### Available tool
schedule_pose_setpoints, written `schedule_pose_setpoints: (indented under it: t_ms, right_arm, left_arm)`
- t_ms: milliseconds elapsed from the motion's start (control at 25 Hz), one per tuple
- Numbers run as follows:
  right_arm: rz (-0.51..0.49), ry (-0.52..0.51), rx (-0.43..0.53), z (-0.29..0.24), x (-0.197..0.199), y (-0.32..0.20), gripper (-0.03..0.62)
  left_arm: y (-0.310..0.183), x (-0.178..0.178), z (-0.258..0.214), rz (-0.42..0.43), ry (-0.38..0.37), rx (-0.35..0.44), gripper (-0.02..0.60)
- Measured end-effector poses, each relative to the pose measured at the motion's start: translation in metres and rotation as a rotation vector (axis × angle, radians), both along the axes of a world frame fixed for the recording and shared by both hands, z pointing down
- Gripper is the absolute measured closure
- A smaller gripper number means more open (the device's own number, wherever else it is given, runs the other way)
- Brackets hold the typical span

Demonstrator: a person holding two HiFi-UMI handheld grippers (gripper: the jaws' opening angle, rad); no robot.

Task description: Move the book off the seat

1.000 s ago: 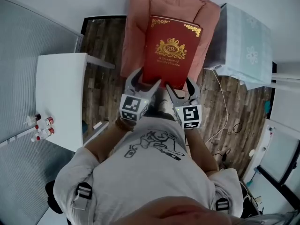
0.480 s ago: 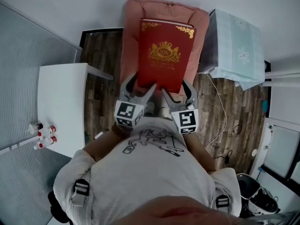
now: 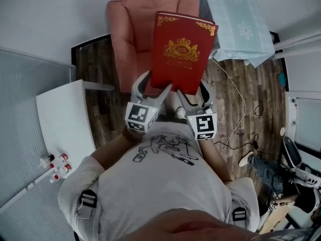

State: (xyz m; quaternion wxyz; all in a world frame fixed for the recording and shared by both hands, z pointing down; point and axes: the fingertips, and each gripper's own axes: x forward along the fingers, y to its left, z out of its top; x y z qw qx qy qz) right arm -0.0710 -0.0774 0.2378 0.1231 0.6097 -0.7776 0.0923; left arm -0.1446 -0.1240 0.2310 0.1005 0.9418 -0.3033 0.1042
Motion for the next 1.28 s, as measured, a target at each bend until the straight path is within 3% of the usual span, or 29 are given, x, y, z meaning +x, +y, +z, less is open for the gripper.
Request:
schedule_pose_setpoints:
  t_ms: [120,320,600,880,1280]
  right_arm:
    - [0.105,0.016,-0.012,0.003,0.003,0.005,0.264]
    - [0.259,-0.016,0.002,-0.005,0.087,0.077,0.265]
    - [0.440,0.010,-0.040,0.020,0.083,0.061,0.267]
    - [0.590,-0.006,-0.016,0.008,0.219,0.196,0.269]
    - [0.672,-0.017,-0.016,0.012,0.314,0.278,0.269]
  left_arm:
    - [-0.003,0.008,0.006,0.105,0.014,-0.014,0.250]
    - [0.059,0.101,-0.003,0.260,0.023,-0.013,0.249]
    - [0.034,0.109,0.026,0.435,0.047,-0.044,0.249]
    - [0.163,0.257,0.011,0.584,0.019,-0.031,0.249]
    - [0.242,0.358,0.015,0.665,0.003,-0.037,0.250]
